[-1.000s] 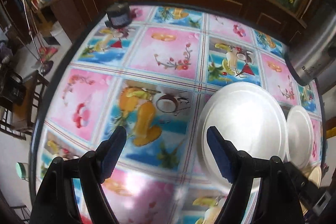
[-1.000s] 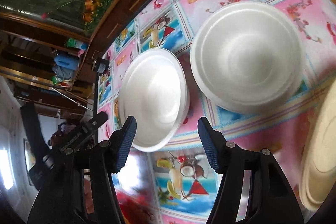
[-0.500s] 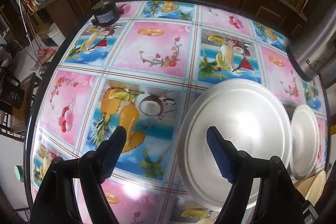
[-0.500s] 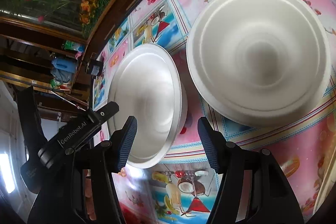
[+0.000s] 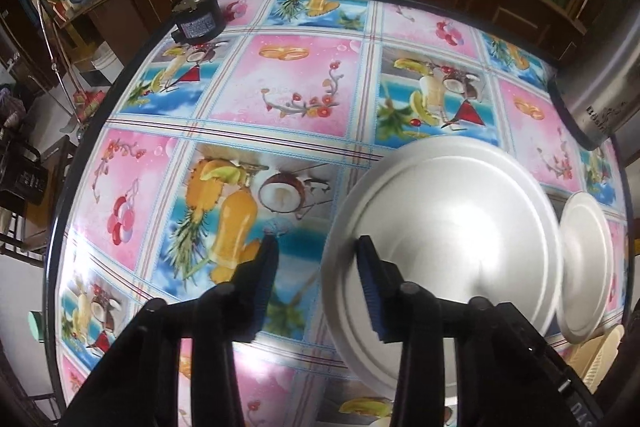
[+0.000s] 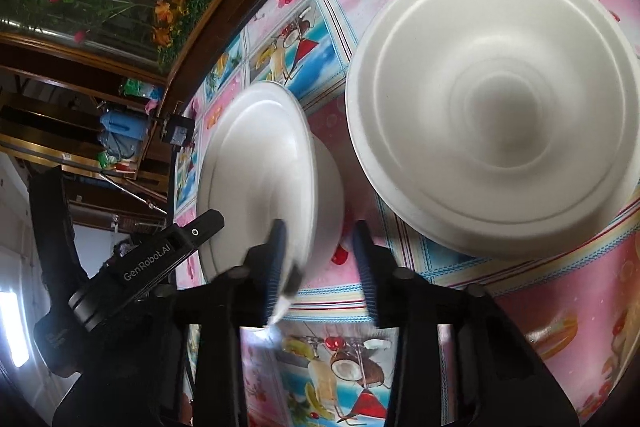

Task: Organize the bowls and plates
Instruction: 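Grasp the large white bowl rim with both tools and lift it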

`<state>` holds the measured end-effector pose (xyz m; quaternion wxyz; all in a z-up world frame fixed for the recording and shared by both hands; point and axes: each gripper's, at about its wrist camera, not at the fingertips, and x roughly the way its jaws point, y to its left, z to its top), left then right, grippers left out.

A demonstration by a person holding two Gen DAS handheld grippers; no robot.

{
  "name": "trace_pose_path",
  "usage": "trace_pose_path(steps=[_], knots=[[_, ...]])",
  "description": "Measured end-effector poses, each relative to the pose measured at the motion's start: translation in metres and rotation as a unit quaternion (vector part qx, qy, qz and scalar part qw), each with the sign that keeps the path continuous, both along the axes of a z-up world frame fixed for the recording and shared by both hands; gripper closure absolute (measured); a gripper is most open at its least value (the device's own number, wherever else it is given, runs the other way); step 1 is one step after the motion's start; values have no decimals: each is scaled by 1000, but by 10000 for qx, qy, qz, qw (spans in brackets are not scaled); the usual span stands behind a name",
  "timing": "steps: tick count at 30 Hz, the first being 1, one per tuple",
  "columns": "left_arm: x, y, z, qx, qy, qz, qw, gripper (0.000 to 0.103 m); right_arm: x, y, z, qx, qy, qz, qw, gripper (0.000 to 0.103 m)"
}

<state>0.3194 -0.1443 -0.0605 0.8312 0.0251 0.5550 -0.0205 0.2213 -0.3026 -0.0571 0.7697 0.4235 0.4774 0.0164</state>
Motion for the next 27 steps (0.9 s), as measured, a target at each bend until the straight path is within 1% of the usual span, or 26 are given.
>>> trace_pose_path(steps=[1,2,4,5,8,15,21,25,27], knots=[[-1,-1,0,-24,-3,-16,10000,74,-1,0,1,-46,-24,3,10000,80],[-2,-3,1,-18,4,-45,10000,77,-1,1,2,-104,-56,16,9999,82],[-4,-6,2,24,-8,-98,9999,87,-1,2,3,-146,-78,26,9999,82],[-5,-8,2,33,-17,-117,9999,88,-1,2,3,-178,-88,39,9998,83],[-7,-8,4,70,-76,-147,9998,88,-1,3,3,-243,-95,58,9996,85],[-14,2,8,-62,26,-112,9999,89,-2,6,9,-288,-157,89,9994,85],[-32,26,24,-219,75,51,9997,89,-9,22,30,-398,-318,280,9983,85],[-53,49,37,-470,153,181,9986,89,-20,38,46,-462,-376,473,9971,85],[-65,58,43,-589,162,180,9980,89,-32,46,56,-543,-477,562,9958,85]])
